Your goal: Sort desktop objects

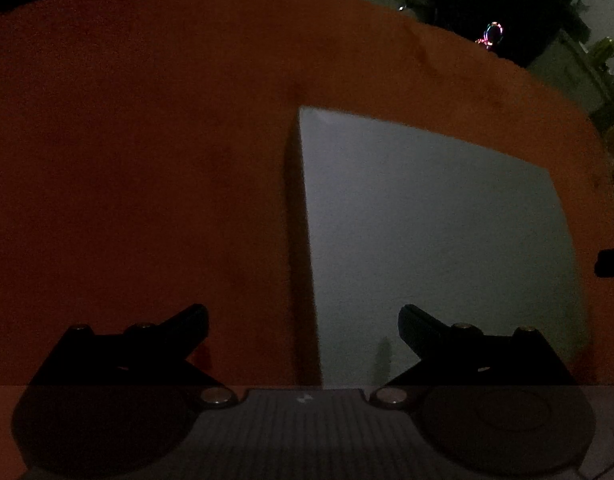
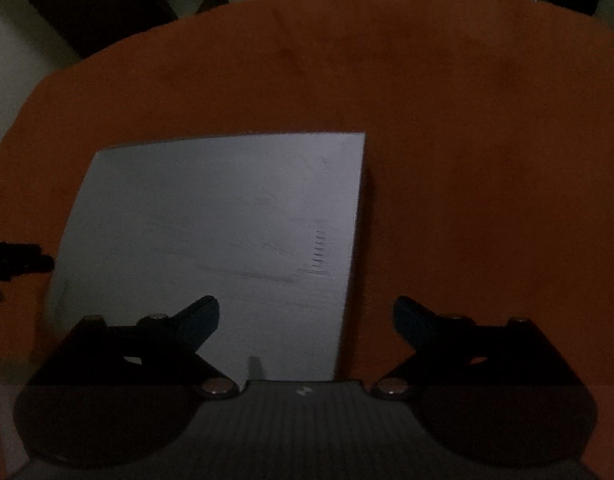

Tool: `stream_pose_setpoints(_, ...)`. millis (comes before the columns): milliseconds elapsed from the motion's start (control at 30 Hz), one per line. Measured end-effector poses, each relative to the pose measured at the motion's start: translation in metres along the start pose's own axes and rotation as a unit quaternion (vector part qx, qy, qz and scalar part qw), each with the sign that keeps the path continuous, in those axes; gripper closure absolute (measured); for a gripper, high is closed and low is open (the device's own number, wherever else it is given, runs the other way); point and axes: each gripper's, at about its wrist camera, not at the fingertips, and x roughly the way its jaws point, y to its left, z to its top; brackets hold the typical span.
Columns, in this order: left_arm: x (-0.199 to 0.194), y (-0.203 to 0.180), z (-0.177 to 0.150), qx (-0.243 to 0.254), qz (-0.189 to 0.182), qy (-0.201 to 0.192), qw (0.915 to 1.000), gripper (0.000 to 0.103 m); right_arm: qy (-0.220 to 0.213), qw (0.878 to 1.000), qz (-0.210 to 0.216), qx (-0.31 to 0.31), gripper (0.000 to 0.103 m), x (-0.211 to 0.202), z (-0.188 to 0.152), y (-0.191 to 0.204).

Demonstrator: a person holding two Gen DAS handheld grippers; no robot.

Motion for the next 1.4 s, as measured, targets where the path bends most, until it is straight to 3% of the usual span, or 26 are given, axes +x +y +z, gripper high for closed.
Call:
stream_pose_setpoints(200, 0.015, 0.002, 0.003, -0.023, -0.028, 0.013, 0.9992, 0.0, 0.018, 1.0, 0.002, 0.012, 0.006, 0.021, 0.003, -0.001)
stream_pose_setpoints(367, 0.029, -0.004, 0.006, -0.002, -0.019, 0.014, 0.9997, 0.0, 0.03, 0.999, 0.0, 0.013, 0.006, 0.033, 0.0, 0.003)
stream_pose_setpoints(567, 0.043, -0.012, 0.009, -0.012, -0.058, 0.031, 0.9978, 0.0, 0.042, 0.999, 0.013, 0.022, 0.006, 0.041, -0.004, 0.008)
stream_pose_setpoints(767, 0.05, -0.025, 0.014, -0.009, -0.06, 0.04, 0.9973, 0.0, 0.038, 0.999, -0.016, 0.003, 0.002, 0.042, -0.008, 0.021)
stream_pose_setpoints(933, 0.026, -0.035, 0.018, -0.01, -0.037, 0.045, 0.9982, 0.0, 0.039, 0.999, -0.014, 0.024, 0.002, 0.036, -0.005, 0.026)
stream_pose_setpoints(1400, -0.056, -0.036, 0.01, -0.025, -0.024, -0.01, 0.9993, 0.0, -0.021, 1.0, 0.007, 0.01, 0.0, -0.024, -0.008, 0.052)
